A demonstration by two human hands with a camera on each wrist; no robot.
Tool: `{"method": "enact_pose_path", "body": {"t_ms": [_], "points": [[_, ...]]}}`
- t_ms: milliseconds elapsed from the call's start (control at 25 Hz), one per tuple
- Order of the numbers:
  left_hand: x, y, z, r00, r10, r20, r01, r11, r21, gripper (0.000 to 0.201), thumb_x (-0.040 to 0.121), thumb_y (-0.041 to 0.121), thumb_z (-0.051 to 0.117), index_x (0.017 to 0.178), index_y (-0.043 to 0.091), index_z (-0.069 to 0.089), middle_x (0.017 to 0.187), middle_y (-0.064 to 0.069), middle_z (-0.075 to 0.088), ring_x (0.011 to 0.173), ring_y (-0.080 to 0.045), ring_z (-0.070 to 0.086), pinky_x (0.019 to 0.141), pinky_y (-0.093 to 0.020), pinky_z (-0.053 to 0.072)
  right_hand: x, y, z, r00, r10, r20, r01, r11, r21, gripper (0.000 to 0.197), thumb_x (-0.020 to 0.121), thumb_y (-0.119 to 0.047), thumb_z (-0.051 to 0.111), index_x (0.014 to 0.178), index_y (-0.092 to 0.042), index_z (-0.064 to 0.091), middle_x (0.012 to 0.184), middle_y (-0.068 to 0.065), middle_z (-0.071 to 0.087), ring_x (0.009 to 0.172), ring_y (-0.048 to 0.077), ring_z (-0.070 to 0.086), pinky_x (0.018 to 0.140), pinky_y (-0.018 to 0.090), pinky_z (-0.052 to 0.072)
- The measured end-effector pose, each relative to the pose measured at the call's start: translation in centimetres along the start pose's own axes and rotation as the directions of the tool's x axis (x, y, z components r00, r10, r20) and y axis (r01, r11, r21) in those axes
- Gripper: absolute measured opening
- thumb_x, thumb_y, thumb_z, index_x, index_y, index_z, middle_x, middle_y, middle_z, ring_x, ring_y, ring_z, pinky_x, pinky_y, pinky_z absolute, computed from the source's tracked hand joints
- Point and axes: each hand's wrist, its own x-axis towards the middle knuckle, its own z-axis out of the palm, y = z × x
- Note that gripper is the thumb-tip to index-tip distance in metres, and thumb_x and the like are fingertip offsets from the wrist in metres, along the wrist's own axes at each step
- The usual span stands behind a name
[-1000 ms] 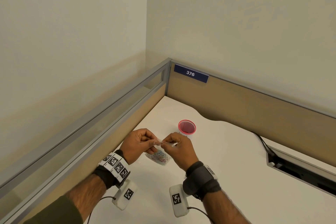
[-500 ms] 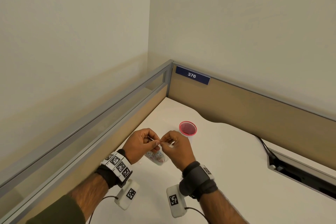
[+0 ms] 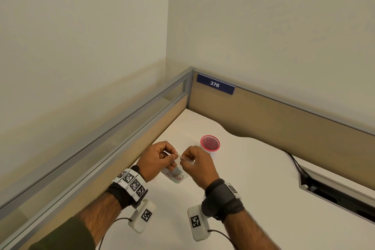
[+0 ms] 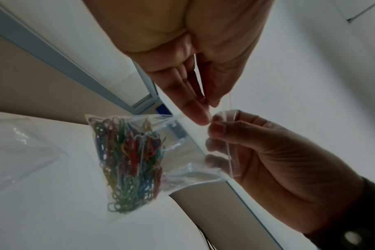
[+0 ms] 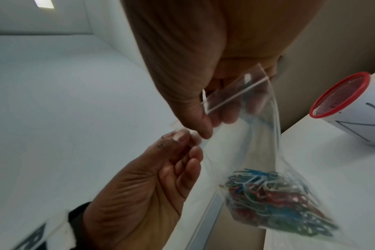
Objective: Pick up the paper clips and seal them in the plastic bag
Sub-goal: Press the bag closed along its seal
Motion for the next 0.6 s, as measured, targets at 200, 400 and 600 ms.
{"method": "enact_pose_path", "body": {"t_ms": [200, 400, 600], "points": [[0.2, -0.25, -0.3, 1.0, -0.017, 0.023, 0.018, 0.999, -0.035, 0.007, 0.09, -0.001, 0.069, 0.092, -0.003, 0.063, 0.072, -0.01, 0.073, 0.064, -0.023, 0.073, 0.061, -0.031, 0.062, 0.13, -0.12, -0.07, 0.999, -0.031, -0.028, 0.032, 0.999, 0.033, 0.004, 0.086, -0.015, 0.066, 0.086, -0.013, 0.069, 0.087, 0.003, 0.062, 0.08, 0.017, 0.058, 0.069, 0.018, 0.046], [0.3, -0.15, -0.77, 0.999, -0.019, 0.034, 0.024, 0.988, -0.154, 0.011, 0.086, 0.002, 0.074, 0.089, -0.005, 0.066, 0.078, -0.012, 0.073, 0.064, -0.026, 0.071, 0.057, -0.032, 0.061, 0.41, 0.32, -0.76, 1.0, -0.017, 0.001, 0.017, 0.992, 0.126, 0.009, 0.085, -0.017, 0.07, 0.091, -0.013, 0.076, 0.089, 0.004, 0.065, 0.086, 0.018, 0.06, 0.074, 0.02, 0.047], [0.31, 0.03, -0.49, 1.0, -0.013, 0.019, 0.016, 0.988, -0.155, 0.007, 0.087, 0.0, 0.073, 0.087, 0.001, 0.067, 0.075, -0.014, 0.073, 0.063, -0.027, 0.071, 0.057, -0.034, 0.062, 0.49, 0.0, -0.59, 0.998, -0.052, -0.024, 0.054, 0.992, 0.114, 0.012, 0.085, -0.02, 0.069, 0.094, -0.016, 0.074, 0.091, 0.001, 0.066, 0.086, 0.014, 0.062, 0.077, 0.023, 0.052]]}}
